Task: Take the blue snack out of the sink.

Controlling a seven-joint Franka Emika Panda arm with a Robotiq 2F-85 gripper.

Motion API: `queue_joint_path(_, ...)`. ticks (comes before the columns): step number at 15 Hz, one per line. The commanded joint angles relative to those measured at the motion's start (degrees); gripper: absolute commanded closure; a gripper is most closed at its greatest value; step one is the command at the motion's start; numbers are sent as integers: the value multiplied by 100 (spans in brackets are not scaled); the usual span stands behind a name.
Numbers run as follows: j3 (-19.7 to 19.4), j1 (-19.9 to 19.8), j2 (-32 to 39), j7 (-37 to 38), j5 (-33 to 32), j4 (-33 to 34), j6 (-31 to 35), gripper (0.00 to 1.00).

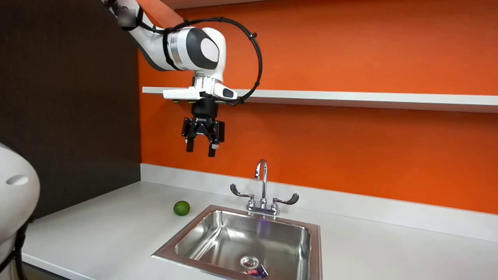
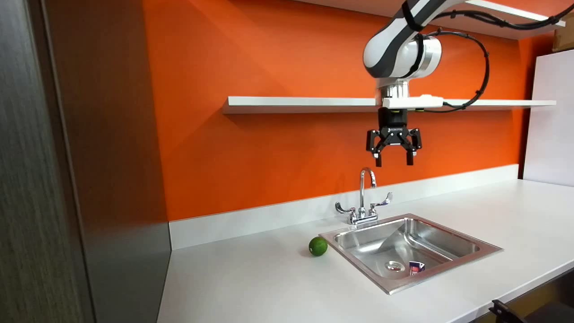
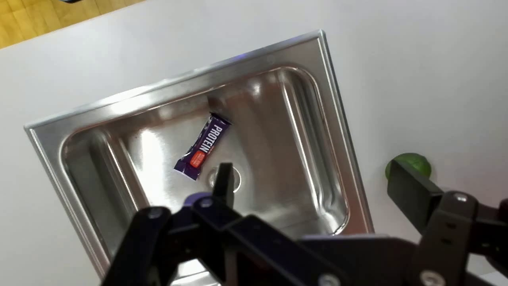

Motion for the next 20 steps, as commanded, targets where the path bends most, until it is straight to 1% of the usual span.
queue_joint_path(1,-84,-201,150,213,-118,-204,495,0)
queue_joint_path(5,-249,-346,475,319,-77,-444,1075,0)
queue_joint_path(9,-450,-480,969,305,-39,-566,1716,0)
queue_joint_path(15,-717,-623,1955,300,-70,-417,2534,0)
queue_joint_path(20,-797,-629,2790,297,62,-149,2963,0)
